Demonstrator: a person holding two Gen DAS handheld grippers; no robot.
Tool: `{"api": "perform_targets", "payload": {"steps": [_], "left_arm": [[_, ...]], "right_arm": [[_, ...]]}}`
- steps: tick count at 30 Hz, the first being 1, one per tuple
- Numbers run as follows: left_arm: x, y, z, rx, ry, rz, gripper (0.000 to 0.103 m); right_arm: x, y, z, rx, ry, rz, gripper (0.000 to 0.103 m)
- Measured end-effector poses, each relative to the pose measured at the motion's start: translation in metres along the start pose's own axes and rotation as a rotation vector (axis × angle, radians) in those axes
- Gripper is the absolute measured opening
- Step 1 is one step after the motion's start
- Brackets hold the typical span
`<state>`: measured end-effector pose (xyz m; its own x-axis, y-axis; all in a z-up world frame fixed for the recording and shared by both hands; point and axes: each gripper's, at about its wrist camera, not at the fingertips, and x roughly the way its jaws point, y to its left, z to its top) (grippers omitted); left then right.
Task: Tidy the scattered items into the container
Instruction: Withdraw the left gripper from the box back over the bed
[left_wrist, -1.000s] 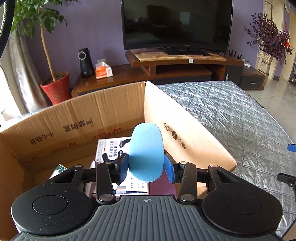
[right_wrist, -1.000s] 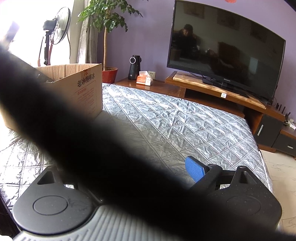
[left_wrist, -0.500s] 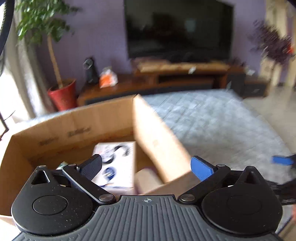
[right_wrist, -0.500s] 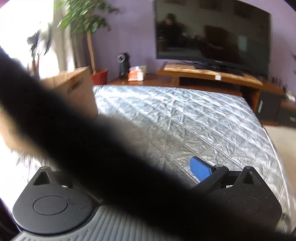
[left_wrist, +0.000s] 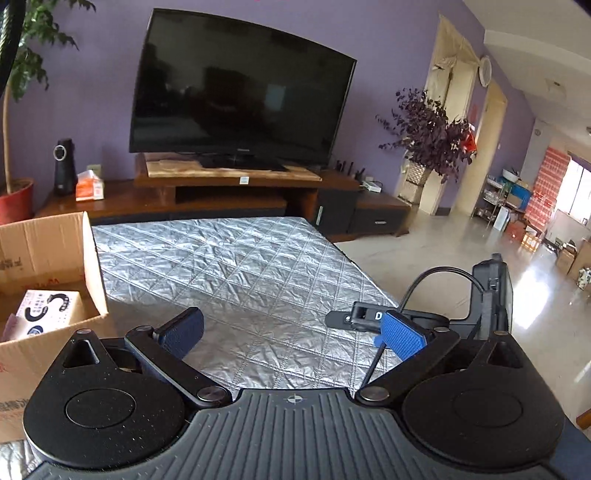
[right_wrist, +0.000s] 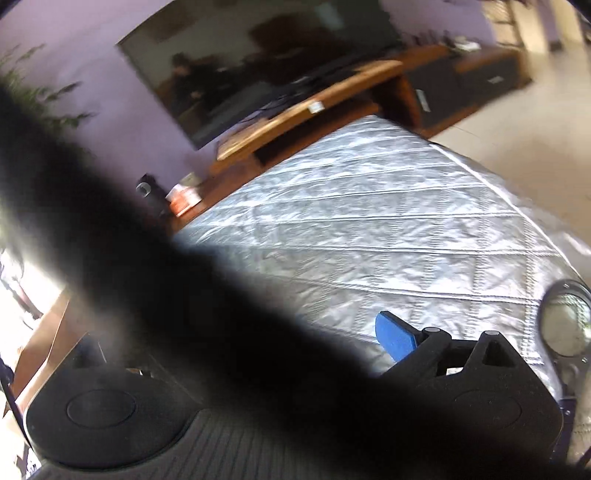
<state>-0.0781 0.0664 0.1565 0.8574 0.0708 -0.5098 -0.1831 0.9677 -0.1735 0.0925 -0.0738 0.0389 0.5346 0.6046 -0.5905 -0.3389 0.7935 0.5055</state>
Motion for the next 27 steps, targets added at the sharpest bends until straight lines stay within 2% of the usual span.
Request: {"api": "perform_targets", "payload": {"steps": [2, 4, 7, 8, 9, 11, 12, 15, 18, 23, 27], "left_arm": [[0.010, -0.005, 0.001, 0.006, 0.020, 0.024, 0.102], [0.020, 0.003, 0.004, -0.062, 0.032, -0.001, 0.102], [0.031, 0.033, 0.004, -0.222, 0.008, -0.166, 0.102], [0.033, 0.039, 0.002, -0.254, -0.004, -0.184, 0.102], [0.035, 0.042, 0.000, -0.245, -0.013, -0.146, 0.102], [0.040, 0.038, -0.001, -0.163, -0.027, -0.045, 0.102], [0.041, 0.035, -0.003, -0.128, -0.027, -0.020, 0.102], [0.049, 0.034, -0.008, -0.094, 0.005, -0.005, 0.102], [0.059, 0.035, -0.018, -0.087, 0.048, 0.012, 0.102], [0.074, 0.031, -0.036, -0.064, 0.163, 0.123, 0.102], [0.075, 0.033, -0.044, -0.066, 0.189, 0.178, 0.102]], "right_arm": [[-0.003, -0.007, 0.002, 0.020, -0.020, -0.028, 0.099], [-0.004, -0.010, 0.004, 0.017, -0.036, -0.075, 0.101], [0.000, -0.013, 0.004, 0.019, -0.033, -0.129, 0.102], [0.003, -0.013, 0.004, 0.020, -0.024, -0.140, 0.102], [0.006, -0.013, 0.004, 0.021, -0.015, -0.151, 0.102], [0.010, -0.009, 0.003, -0.006, -0.003, -0.177, 0.102], [0.013, -0.004, 0.002, -0.031, -0.005, -0.191, 0.102], [0.015, 0.004, 0.002, -0.078, -0.020, -0.206, 0.102], [0.016, 0.003, 0.002, -0.061, -0.017, -0.201, 0.102], [0.024, 0.008, 0.001, -0.123, -0.004, -0.275, 0.102], [0.028, 0.005, 0.002, -0.099, 0.009, -0.278, 0.102]]}}
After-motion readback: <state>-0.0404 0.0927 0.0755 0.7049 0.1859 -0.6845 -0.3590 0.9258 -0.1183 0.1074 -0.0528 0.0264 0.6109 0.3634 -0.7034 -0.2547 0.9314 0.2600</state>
